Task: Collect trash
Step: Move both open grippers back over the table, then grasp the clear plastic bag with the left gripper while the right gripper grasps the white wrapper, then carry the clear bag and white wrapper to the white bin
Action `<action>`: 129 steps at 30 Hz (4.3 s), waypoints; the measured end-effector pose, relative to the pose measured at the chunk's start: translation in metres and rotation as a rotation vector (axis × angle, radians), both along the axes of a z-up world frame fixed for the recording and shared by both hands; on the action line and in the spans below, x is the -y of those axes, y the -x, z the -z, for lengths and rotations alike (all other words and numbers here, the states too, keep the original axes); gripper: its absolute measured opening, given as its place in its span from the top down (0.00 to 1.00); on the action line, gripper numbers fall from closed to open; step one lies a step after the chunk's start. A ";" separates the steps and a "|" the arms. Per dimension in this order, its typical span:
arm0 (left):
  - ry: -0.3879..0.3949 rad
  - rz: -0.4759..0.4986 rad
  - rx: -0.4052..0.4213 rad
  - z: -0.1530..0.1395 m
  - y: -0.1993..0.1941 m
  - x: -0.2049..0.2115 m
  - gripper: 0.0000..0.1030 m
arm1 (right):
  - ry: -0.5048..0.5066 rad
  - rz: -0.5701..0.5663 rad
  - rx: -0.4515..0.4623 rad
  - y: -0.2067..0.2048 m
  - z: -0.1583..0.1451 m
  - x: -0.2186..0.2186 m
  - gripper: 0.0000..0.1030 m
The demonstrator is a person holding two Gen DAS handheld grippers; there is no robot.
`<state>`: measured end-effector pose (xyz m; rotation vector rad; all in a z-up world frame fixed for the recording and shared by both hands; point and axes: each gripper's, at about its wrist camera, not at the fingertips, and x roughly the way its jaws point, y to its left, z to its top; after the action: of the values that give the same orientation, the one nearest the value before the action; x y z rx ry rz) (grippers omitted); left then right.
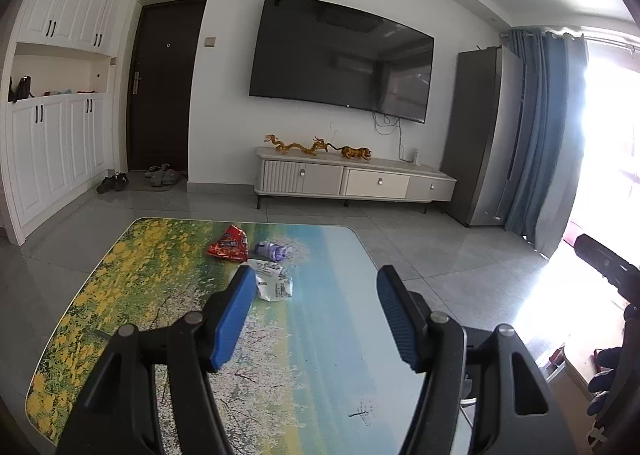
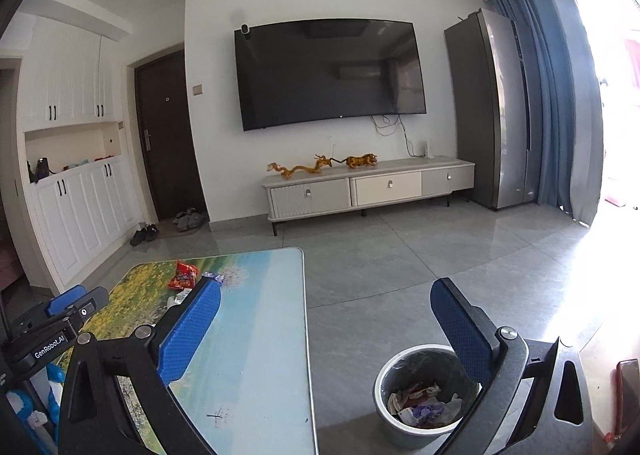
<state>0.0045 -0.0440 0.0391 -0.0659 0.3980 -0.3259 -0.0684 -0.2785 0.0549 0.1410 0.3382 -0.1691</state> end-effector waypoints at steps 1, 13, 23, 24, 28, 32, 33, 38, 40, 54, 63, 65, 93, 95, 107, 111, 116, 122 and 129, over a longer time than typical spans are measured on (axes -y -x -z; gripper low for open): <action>0.003 -0.012 0.006 0.000 0.001 -0.004 0.41 | -0.007 -0.008 0.005 0.001 -0.001 -0.001 0.00; 0.012 -0.071 -0.009 0.007 0.001 -0.031 0.40 | 0.010 -0.041 -0.005 0.001 0.001 -0.012 0.00; -0.002 -0.077 -0.052 0.021 -0.012 -0.033 0.38 | -0.003 -0.052 -0.041 -0.009 0.010 -0.010 0.00; -0.001 -0.077 -0.056 0.023 -0.014 -0.033 0.38 | -0.007 -0.052 -0.044 -0.010 0.011 -0.010 0.00; -0.005 -0.087 -0.071 0.029 -0.021 -0.036 0.38 | -0.015 -0.056 -0.054 -0.015 0.015 -0.009 0.00; -0.012 -0.097 -0.086 0.035 -0.029 -0.038 0.38 | -0.019 -0.060 -0.064 -0.020 0.020 -0.010 0.00; -0.013 -0.096 -0.089 0.036 -0.031 -0.039 0.38 | -0.020 -0.063 -0.068 -0.021 0.021 -0.011 0.00; -0.019 -0.082 -0.104 0.043 -0.041 -0.045 0.38 | -0.025 -0.076 -0.085 -0.029 0.027 -0.011 0.00; -0.021 -0.082 -0.107 0.045 -0.044 -0.048 0.38 | -0.025 -0.084 -0.093 -0.034 0.030 -0.013 0.00; -0.031 -0.029 -0.236 0.076 -0.098 -0.086 0.38 | -0.057 -0.238 -0.156 -0.099 0.059 -0.035 0.03; -0.126 0.084 -0.348 0.113 -0.159 -0.046 0.38 | -0.076 -0.367 -0.238 -0.166 0.090 -0.055 0.07; -0.145 0.087 -0.369 0.123 -0.177 -0.039 0.38 | -0.078 -0.389 -0.252 -0.182 0.095 -0.059 0.09; -0.035 -0.032 -0.479 0.165 -0.254 -0.078 0.70 | -0.221 -0.595 -0.484 -0.344 0.188 -0.160 0.30; -0.035 -0.022 -0.479 0.165 -0.254 -0.077 0.70 | -0.212 -0.588 -0.492 -0.342 0.189 -0.161 0.34; -0.085 -0.090 -0.425 0.155 -0.229 -0.068 0.71 | -0.214 -0.597 -0.473 -0.305 0.177 -0.158 0.64; -0.058 -0.090 -0.420 0.143 -0.202 -0.065 0.71 | -0.213 -0.581 -0.426 -0.268 0.154 -0.146 0.66; -0.029 -0.082 -0.370 0.115 -0.163 -0.058 0.71 | -0.209 -0.554 -0.370 -0.221 0.128 -0.129 0.66; -0.003 -0.056 -0.325 0.092 -0.126 -0.044 0.71 | -0.196 -0.497 -0.323 -0.164 0.106 -0.102 0.67; -0.008 -0.013 -0.269 0.068 -0.093 -0.025 0.71 | -0.197 -0.430 -0.261 -0.115 0.087 -0.072 0.67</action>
<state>0.0980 -0.0194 -0.0293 -0.1051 0.6649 -0.3035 0.0466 -0.2069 -0.0324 0.2375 0.6368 0.2750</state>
